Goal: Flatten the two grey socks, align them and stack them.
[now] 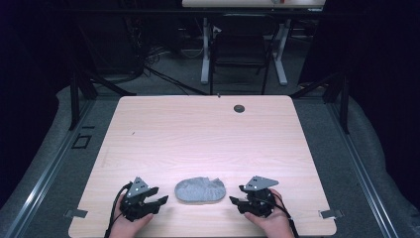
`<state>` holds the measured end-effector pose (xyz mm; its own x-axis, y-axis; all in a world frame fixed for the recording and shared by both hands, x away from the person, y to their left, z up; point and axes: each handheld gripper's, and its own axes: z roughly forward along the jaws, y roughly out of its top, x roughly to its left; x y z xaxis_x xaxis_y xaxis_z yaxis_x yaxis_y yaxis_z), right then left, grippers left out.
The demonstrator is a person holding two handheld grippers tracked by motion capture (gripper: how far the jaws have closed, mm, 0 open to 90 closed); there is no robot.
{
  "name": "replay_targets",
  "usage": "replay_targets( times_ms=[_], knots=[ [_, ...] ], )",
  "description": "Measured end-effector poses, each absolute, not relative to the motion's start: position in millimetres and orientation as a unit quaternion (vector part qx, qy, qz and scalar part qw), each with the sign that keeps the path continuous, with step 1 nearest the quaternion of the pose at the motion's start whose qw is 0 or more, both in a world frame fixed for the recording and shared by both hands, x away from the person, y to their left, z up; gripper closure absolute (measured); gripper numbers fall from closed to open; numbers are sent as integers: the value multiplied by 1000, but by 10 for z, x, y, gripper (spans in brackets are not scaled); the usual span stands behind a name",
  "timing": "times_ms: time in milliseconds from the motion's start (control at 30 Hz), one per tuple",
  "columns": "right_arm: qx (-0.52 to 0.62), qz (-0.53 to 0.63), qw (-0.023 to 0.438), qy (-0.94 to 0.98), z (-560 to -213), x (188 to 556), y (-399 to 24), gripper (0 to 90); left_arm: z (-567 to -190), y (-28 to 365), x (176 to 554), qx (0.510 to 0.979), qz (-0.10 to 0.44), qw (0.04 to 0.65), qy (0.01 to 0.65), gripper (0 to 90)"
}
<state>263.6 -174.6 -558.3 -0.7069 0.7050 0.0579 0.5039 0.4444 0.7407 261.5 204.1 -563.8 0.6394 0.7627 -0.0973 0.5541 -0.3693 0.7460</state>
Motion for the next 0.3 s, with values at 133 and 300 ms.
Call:
replay_targets(
  times_ms=[133,300],
  knots=[
    [367,381,130,839,-5622,2659,-1752,462,-5643,2027,2621,816,127,395,403,486],
    [376,387,129,832,-5629,2679,-1783,462,-5645,2018,2628,813,126,399,405,485]
  ],
)
